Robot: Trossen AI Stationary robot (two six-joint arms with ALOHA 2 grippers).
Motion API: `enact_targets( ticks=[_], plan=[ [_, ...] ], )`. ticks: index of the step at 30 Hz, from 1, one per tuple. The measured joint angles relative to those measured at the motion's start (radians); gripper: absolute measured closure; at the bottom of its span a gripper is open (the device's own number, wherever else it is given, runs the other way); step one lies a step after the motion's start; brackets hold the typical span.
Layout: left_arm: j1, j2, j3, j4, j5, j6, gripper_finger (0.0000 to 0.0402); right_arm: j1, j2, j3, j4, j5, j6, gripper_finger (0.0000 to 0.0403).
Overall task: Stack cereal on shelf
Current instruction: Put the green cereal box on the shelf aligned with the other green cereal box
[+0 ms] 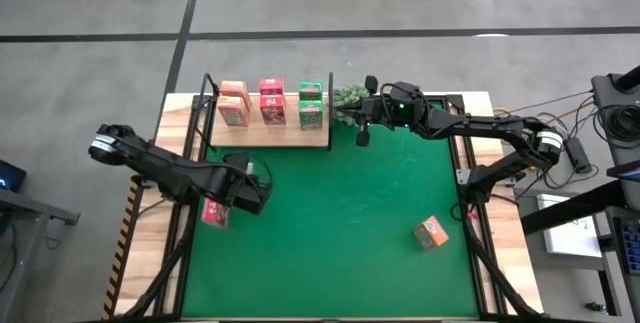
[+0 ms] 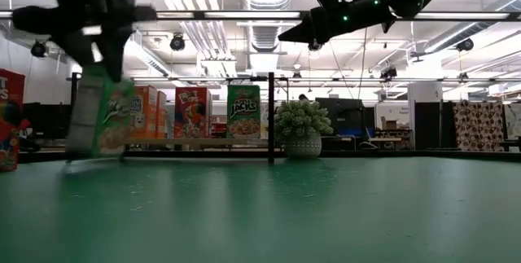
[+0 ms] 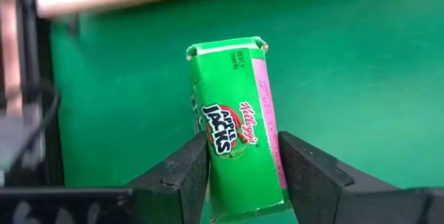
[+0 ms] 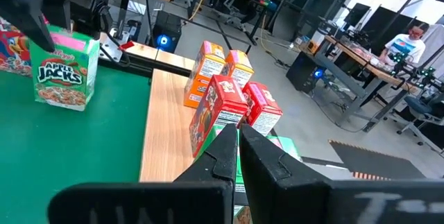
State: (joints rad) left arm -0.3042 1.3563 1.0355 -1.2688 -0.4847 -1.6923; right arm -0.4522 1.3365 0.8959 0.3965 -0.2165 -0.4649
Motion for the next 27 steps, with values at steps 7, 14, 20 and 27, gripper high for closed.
enact_targets(
  ticks=[7,14,20,27],
  plan=[
    [0.000,0.000,0.150,0.042,-0.209,0.445,0.0252,0.000,0.000,0.000,-0.001,0.000,0.000,0.0394],
    [0.007,0.000,0.197,0.398,-0.207,1.309,0.0252,0.000,0.000,0.000,-0.003,0.000,0.004,0.0394],
    [0.088,0.000,0.190,0.683,0.037,1.861,0.0253,0.000,-0.001,0.000,-0.094,0.000,0.037,0.0394],
    [0.279,0.000,0.185,0.662,0.154,1.990,0.0253,0.002,-0.020,0.000,-0.186,-0.001,0.119,0.0394]
  ],
)
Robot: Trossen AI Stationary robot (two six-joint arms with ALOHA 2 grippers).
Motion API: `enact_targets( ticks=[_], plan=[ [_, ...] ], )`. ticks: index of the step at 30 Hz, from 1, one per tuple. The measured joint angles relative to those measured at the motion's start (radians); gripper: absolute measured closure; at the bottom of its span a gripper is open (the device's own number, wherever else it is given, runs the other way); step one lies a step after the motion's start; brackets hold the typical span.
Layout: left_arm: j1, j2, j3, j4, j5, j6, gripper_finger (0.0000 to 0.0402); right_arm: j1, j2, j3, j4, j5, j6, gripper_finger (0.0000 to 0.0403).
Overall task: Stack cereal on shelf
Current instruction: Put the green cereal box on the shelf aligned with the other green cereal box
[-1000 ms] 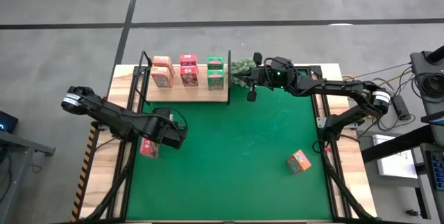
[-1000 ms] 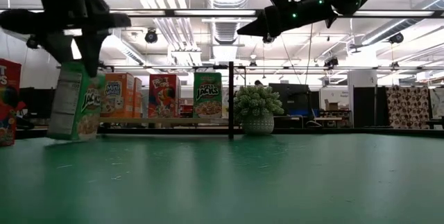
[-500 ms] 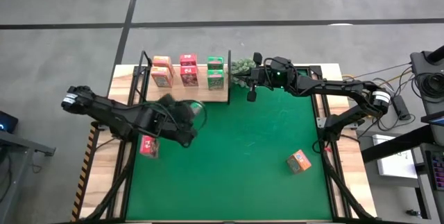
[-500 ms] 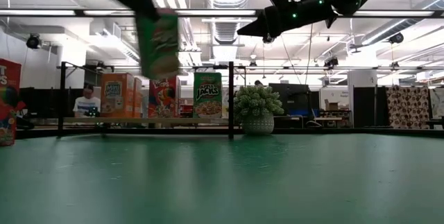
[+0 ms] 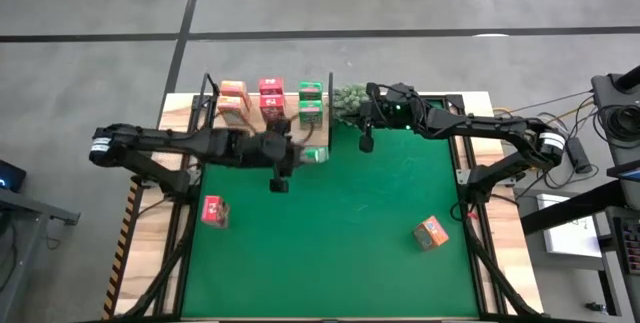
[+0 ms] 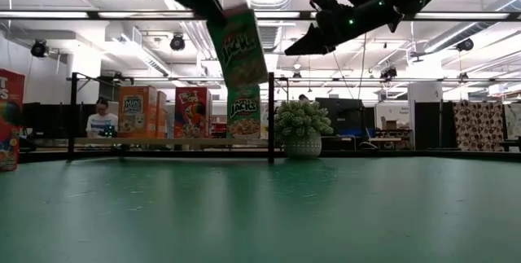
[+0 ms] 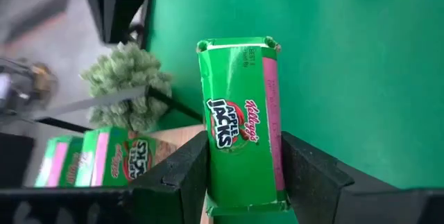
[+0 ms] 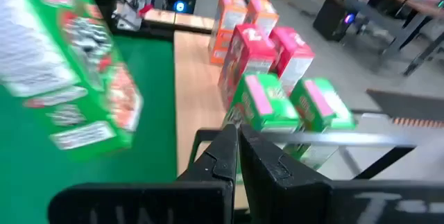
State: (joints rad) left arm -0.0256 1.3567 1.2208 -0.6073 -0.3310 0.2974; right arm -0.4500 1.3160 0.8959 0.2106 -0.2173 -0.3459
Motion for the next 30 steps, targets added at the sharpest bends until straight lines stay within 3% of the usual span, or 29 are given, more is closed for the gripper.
enact_targets(
  ticks=[4,10,19,30],
  plan=[
    [0.112,0.000,-0.002,-0.002,0.178,0.061,0.0253,0.002,-0.014,0.000,-0.051,-0.003,0.023,0.0394],
    [0.250,0.005,-0.004,-0.039,0.227,0.143,0.0252,0.005,-0.031,0.000,-0.079,-0.038,0.072,0.0394],
    [0.438,0.076,-0.004,-0.022,0.417,0.184,0.0252,0.011,-0.031,0.000,-0.090,-0.052,0.106,0.0394],
    [0.486,0.171,-0.004,0.022,0.449,0.227,0.0252,0.011,-0.032,0.000,-0.105,-0.053,0.119,0.0394]
  ],
)
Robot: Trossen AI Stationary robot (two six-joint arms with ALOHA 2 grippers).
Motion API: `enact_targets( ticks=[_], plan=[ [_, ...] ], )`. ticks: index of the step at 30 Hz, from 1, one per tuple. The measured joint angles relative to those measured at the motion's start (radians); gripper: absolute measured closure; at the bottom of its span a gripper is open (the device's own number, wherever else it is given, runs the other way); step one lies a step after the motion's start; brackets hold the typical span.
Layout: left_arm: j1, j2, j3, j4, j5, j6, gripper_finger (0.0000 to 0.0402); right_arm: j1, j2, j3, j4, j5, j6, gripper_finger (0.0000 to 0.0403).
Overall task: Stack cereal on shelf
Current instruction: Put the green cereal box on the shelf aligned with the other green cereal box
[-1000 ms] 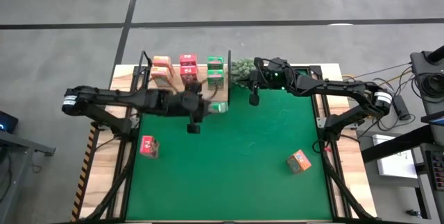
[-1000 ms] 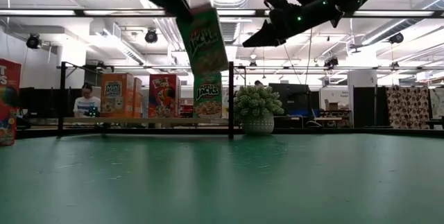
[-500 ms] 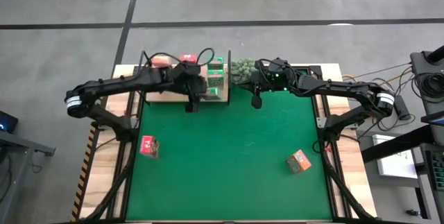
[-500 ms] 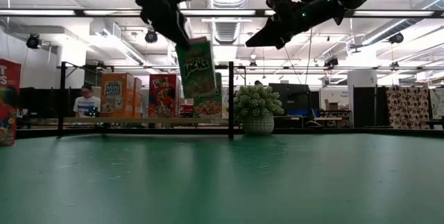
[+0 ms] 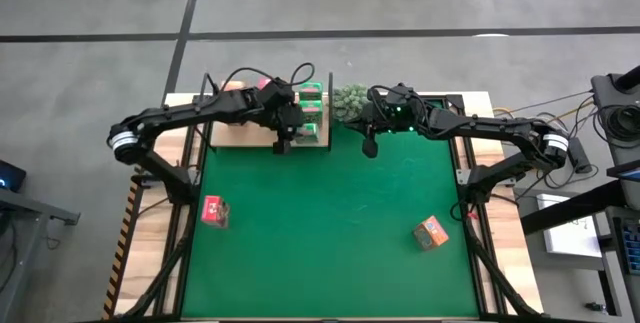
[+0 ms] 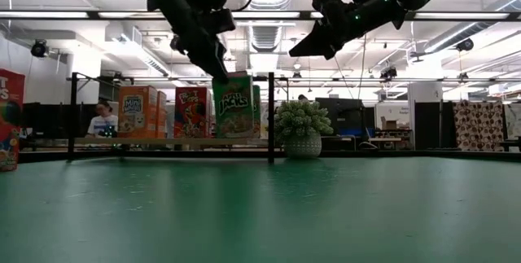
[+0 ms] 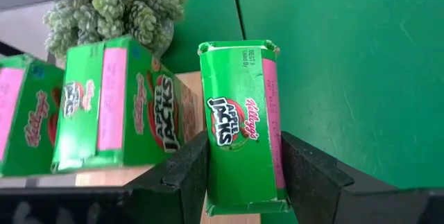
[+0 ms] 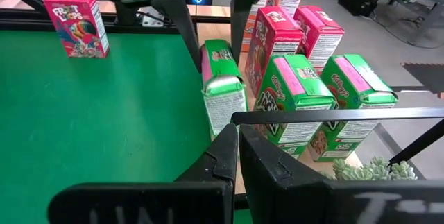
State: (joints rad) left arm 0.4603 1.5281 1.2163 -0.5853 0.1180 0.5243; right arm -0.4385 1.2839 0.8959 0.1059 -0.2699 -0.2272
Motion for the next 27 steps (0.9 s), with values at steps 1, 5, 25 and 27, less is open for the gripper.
enact_targets(
  ticks=[1,5,25,27],
  plan=[
    [0.000,0.003,0.000,0.012,0.000,0.000,0.0252,0.000,0.000,0.000,0.000,0.000,0.000,0.0394],
    [0.003,0.009,0.000,0.038,-0.001,0.006,0.0252,0.000,0.000,0.000,0.002,0.000,0.000,0.0394],
    [0.034,0.009,0.000,0.090,-0.004,0.039,0.0194,0.005,0.000,0.000,0.003,0.000,0.026,0.0394],
    [0.034,0.009,0.000,0.090,-0.004,0.038,0.0194,0.004,0.000,0.000,0.003,0.000,0.025,0.0394]
  ],
)
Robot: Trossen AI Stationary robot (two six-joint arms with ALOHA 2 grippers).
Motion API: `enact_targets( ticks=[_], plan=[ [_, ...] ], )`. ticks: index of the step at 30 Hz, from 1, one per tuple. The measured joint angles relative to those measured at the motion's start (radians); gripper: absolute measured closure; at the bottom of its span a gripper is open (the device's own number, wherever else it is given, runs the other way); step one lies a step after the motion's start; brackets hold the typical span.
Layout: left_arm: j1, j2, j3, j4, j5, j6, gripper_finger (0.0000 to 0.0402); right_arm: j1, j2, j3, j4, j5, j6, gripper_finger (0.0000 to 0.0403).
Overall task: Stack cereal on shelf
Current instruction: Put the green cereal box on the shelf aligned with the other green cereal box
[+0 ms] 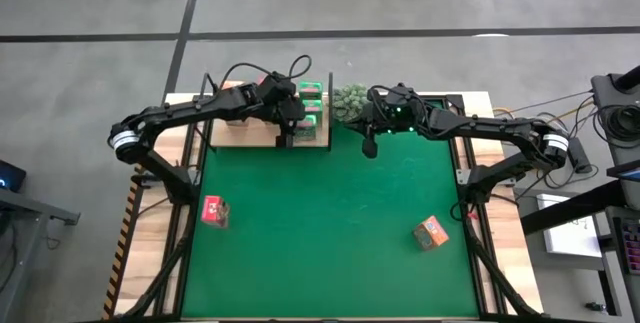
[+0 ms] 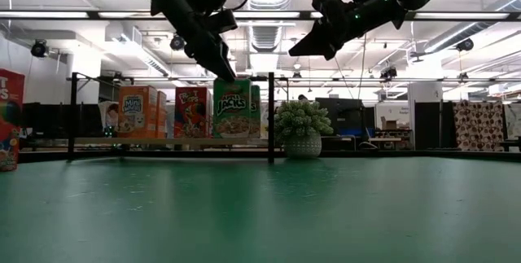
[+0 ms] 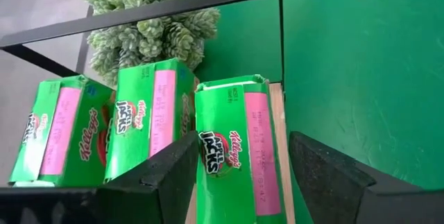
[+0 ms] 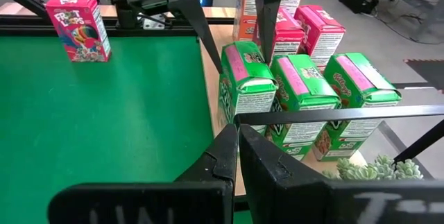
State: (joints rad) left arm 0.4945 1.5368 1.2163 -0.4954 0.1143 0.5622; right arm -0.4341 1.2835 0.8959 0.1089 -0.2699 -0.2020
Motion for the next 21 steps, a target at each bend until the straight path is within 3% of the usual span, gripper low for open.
enact_targets(
  ticks=[21],
  plan=[
    [0.000,0.000,0.000,0.001,0.000,-0.021,0.0193,0.000,0.000,0.000,0.000,0.000,0.001,0.0394]
  ],
)
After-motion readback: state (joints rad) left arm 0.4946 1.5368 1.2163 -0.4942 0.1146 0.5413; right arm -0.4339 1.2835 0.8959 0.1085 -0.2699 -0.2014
